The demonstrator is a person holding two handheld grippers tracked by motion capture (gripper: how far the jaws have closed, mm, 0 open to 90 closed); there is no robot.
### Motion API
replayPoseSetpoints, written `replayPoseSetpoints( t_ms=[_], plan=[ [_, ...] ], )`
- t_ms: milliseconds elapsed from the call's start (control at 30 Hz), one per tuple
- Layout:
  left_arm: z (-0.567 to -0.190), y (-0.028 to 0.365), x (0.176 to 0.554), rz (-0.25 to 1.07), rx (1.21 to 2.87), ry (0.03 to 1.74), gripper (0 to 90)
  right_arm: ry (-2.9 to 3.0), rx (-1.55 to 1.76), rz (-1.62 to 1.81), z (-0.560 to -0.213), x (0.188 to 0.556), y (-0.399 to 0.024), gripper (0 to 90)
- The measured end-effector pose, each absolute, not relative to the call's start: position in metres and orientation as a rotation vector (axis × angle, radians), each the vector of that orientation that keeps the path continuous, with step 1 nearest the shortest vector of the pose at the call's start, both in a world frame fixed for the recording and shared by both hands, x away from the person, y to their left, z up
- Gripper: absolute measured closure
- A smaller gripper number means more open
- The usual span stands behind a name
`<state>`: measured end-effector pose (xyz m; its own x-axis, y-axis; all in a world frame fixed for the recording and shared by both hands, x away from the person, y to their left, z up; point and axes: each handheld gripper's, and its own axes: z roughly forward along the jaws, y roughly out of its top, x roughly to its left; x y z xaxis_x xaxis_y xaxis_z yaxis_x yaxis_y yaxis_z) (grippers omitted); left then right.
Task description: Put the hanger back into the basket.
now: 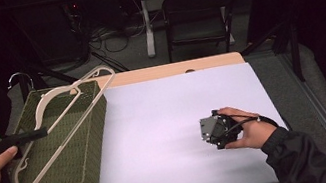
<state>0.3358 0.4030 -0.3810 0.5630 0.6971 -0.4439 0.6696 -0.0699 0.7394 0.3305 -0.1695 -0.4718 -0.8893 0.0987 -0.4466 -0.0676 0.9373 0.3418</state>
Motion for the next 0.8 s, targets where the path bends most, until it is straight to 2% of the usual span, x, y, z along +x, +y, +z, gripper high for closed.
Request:
replayPoseSetpoints(
  t_ms=[800],
  plan=[
    [-0.399,0.452,0.346,0.170,1.806,1.168,87.1,2.624,0.058,0.481,-0.479,0.334,-0.175,39.4]
  ],
)
